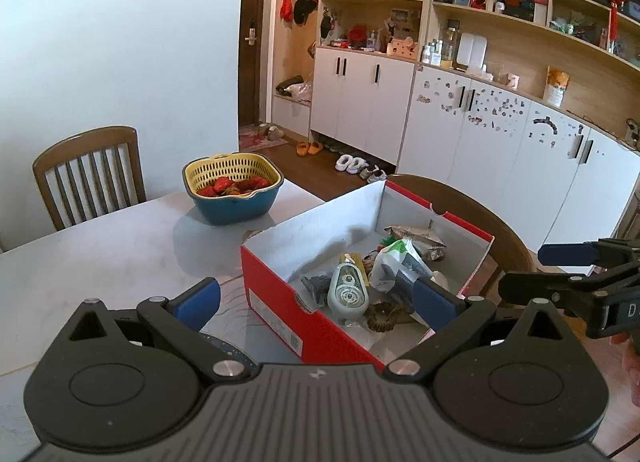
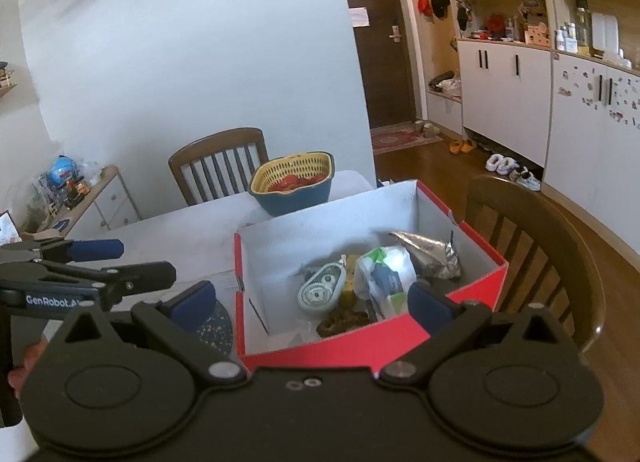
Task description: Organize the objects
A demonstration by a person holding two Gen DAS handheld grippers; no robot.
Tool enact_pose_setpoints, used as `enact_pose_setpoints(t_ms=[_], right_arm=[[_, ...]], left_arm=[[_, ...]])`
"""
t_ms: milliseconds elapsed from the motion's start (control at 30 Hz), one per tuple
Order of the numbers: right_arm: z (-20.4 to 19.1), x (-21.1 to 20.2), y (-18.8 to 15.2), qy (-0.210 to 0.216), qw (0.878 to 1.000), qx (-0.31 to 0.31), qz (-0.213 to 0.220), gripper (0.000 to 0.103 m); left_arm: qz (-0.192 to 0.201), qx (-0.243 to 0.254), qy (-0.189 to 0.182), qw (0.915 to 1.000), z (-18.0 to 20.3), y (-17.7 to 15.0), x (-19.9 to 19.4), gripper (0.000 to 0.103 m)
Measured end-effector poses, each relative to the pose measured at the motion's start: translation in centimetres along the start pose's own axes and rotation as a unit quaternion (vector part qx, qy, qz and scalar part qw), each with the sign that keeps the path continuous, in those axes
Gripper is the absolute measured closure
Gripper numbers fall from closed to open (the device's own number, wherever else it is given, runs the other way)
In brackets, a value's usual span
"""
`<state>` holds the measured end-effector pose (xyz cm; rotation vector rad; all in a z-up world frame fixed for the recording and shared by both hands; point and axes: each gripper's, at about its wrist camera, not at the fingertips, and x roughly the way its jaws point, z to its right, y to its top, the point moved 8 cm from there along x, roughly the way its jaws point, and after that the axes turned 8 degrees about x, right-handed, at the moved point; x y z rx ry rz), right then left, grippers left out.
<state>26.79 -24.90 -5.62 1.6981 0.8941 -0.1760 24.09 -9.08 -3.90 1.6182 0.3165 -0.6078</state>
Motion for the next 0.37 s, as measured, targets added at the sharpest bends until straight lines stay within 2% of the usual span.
enact_pose_setpoints(t_ms=[367], right_arm=[[-0.52,0.05,-0.99,-0.011,1.000,0.008,-0.001,0.001]], left_arm=[[-0.002,-0.001,-0.002,1.0000,-0.70,-0.52,0.03,0.000]])
